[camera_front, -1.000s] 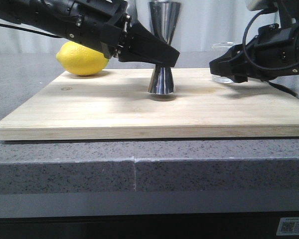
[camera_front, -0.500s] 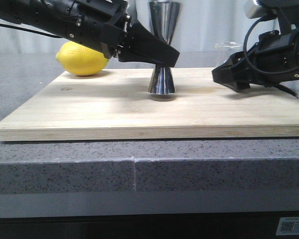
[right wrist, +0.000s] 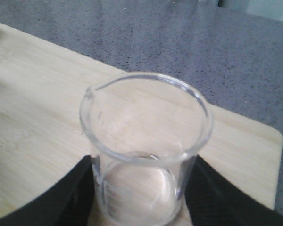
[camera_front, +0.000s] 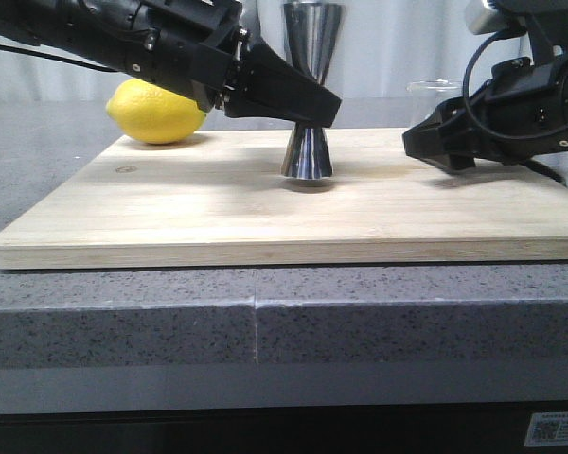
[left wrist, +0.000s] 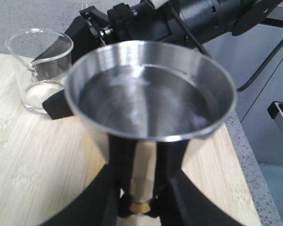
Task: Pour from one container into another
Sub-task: 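Set the empty beaker down on the board with the right gripper, then open the right gripper and lift it away from the beaker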
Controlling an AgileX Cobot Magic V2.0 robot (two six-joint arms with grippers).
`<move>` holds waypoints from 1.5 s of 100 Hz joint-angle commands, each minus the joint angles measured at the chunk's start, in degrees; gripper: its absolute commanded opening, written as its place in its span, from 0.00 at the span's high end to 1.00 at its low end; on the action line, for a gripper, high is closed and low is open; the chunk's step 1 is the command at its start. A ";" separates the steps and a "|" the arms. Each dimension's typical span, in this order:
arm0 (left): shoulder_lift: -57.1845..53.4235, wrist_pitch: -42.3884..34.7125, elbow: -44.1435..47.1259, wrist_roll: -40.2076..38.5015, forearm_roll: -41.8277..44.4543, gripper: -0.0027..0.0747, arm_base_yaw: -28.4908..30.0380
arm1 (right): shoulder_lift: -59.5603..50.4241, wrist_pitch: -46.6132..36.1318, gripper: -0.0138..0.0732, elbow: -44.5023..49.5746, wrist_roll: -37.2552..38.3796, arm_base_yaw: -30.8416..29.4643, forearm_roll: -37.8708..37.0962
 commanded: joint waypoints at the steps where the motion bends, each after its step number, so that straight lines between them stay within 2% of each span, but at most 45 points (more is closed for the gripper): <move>1: -2.88 5.28 -1.64 -0.39 -4.42 0.98 -0.66 | -3.27 -3.82 0.41 -1.05 0.03 -0.36 0.52; 33: -2.88 5.28 -1.64 -0.39 -4.42 0.98 -0.66 | -3.93 -3.50 0.40 -1.05 1.71 -0.36 0.52; 50: -2.88 5.28 -1.64 -0.39 -4.42 0.98 -0.66 | -3.93 -1.71 0.34 -1.05 2.62 -0.36 0.52; 101: -2.88 5.28 -1.64 -0.39 -4.42 0.98 -0.66 | -7.59 3.37 0.34 -1.05 3.33 -0.36 -0.68; 150: -2.88 5.28 -1.64 -0.39 -4.42 0.98 -0.66 | -12.08 2.40 0.34 5.25 4.67 -0.36 -0.84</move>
